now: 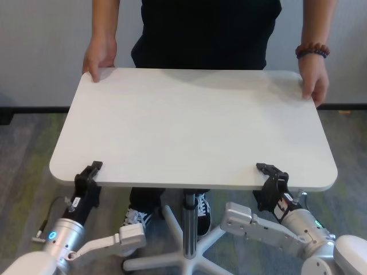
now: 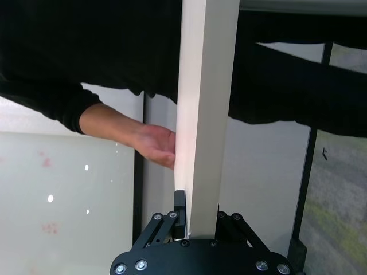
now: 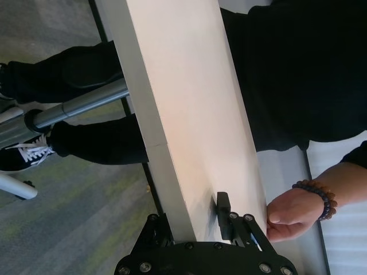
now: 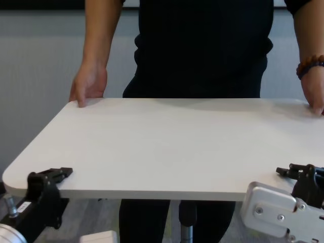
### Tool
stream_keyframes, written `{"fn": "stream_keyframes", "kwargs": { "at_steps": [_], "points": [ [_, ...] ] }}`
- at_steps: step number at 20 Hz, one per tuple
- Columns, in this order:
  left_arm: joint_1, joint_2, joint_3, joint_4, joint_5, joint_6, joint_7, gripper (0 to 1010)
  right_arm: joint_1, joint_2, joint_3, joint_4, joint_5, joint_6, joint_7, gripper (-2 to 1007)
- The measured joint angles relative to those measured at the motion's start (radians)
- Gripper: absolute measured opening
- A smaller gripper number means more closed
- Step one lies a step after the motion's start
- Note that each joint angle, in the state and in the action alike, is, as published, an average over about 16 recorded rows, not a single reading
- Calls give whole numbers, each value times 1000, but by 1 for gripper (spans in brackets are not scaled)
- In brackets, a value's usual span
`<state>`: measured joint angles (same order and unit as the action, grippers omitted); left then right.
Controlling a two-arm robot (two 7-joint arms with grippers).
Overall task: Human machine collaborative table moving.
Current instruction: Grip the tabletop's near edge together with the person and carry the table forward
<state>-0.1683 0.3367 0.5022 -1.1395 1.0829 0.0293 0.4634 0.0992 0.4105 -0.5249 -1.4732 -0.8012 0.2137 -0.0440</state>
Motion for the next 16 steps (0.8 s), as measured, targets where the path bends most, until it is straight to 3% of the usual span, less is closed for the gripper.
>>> {"fn": "stream_keyframes", "kwargs": {
  "at_steps": [8,16],
  "points": [
    [-58,-31,22,80,4,-5,8,230,55,-31,5,83,-13,-46,3,353],
    [-81,-43,32,113,5,-9,10,232,113,-66,11,179,-24,-98,0,353]
  ]
}}
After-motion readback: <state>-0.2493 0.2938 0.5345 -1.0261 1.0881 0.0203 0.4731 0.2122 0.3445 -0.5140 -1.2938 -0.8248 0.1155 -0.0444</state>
